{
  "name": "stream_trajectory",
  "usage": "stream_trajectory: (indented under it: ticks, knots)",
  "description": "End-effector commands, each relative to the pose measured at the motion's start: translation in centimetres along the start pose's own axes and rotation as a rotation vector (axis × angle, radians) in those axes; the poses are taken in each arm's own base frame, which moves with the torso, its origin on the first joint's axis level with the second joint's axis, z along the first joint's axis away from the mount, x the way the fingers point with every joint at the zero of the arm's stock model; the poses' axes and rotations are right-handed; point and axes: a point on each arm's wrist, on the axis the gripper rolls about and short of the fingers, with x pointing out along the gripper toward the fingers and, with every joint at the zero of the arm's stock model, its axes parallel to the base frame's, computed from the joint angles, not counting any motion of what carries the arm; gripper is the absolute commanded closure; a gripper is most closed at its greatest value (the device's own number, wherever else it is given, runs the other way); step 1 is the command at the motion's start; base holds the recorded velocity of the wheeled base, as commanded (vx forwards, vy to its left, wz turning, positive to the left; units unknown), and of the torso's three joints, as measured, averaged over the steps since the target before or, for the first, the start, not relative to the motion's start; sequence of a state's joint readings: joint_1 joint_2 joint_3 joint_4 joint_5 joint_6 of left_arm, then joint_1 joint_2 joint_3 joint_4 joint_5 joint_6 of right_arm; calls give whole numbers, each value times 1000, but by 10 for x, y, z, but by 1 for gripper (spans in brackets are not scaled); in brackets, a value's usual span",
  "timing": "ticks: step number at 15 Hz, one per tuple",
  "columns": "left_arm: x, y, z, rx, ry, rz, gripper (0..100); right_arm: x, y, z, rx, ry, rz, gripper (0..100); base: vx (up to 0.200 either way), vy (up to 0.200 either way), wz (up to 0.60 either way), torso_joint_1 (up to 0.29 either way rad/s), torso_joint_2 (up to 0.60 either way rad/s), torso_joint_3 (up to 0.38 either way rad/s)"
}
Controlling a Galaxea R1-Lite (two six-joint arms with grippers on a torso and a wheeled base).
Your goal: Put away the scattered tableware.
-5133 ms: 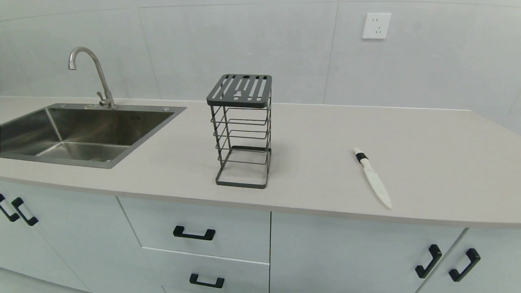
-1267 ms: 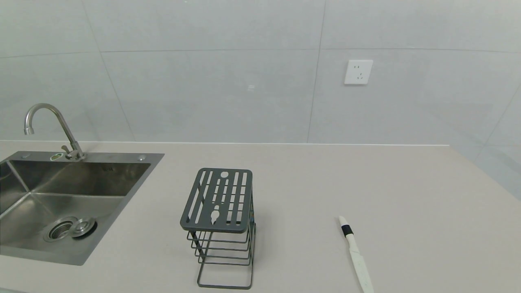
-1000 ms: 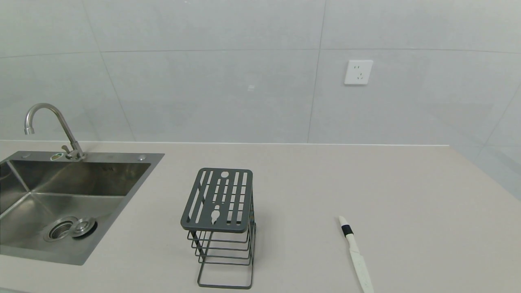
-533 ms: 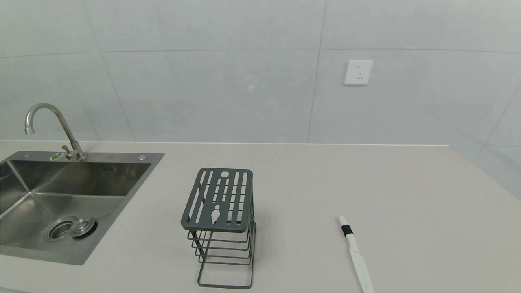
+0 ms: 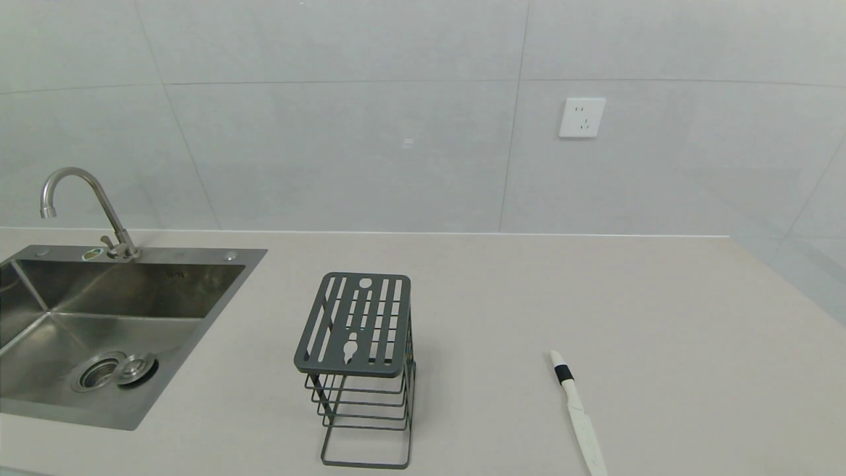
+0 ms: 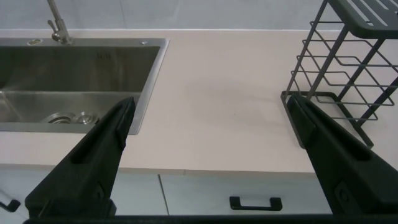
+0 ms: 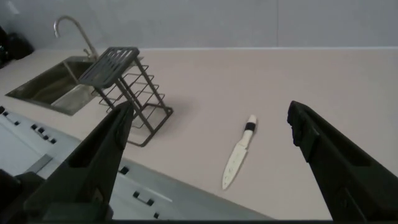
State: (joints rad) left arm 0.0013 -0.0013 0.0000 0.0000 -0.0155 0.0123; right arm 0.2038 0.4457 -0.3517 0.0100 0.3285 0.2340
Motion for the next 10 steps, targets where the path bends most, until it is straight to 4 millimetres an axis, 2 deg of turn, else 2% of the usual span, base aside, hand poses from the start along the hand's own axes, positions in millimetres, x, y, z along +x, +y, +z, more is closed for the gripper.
stream_trajectory:
  ticks: [1,5,7,10]
  knots:
    - [0,0,0,-2,1,0,0,29,-5,10,33,144,25,0,0,0,0,0,0,0]
    - [0,0,0,-2,1,0,0,63,-12,13,-23,295,16,0,0,0,0,0,0,0]
    - [0,0,0,0,1,0,0,73,-14,13,-66,339,6,0,0,0,0,0,0,0]
    - [0,0,0,-2,1,0,0,99,-24,-3,-109,504,-17,0,0,0,0,0,0,0]
